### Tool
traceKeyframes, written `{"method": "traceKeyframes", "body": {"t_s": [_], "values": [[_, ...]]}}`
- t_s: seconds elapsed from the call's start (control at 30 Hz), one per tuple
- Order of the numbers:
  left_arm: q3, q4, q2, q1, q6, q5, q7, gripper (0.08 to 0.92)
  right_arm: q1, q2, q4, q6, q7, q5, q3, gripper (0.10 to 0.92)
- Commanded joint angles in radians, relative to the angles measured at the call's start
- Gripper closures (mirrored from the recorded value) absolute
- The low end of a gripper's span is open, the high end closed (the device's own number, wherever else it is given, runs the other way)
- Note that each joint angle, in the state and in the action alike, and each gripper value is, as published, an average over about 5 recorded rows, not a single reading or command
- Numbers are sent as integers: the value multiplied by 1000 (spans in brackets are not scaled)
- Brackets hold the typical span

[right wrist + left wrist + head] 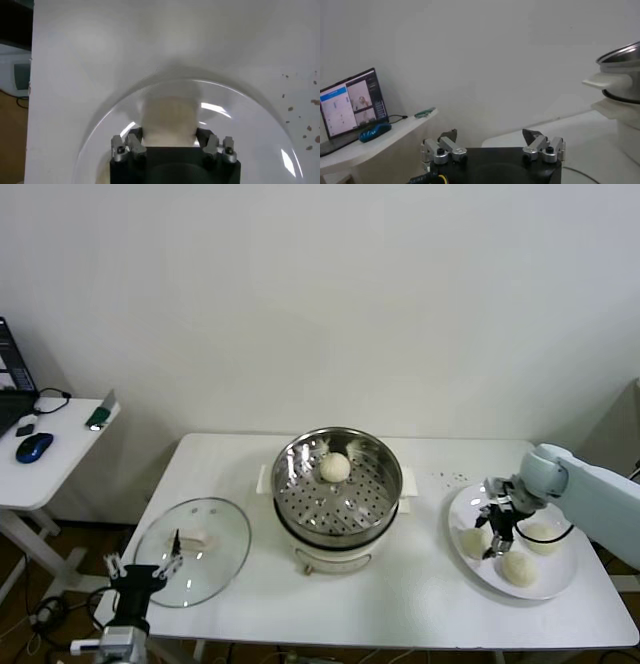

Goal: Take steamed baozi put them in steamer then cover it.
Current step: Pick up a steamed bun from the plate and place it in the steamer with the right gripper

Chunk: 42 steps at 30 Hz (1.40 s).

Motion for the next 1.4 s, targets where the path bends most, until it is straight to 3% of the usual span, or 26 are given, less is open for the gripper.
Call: {"method": "traceKeyframes", "body": {"t_s": [0.03,0.33,0.5,0.67,0.97,1.4], "values": [[-1,-2,-2,3,0,0,0,177,37,-9,-4,8,-5,23,-22,356],[3,-12,-4,7,1,4,0,177,476,-58,36,11,-11,246,-344,362],[16,-23,-9,13,2,13,2,177,796,14,57,15,-14,436,-583,357],[36,-38,-12,19,4,21,3,177,930,136,94,-20,-5,584,-667,355],[86,-61,-28,18,8,56,6,177,897,345,125,-123,78,783,-601,355],[73,-57,-32,23,-1,49,6,177,723,594,52,-165,155,742,-553,355]]}}
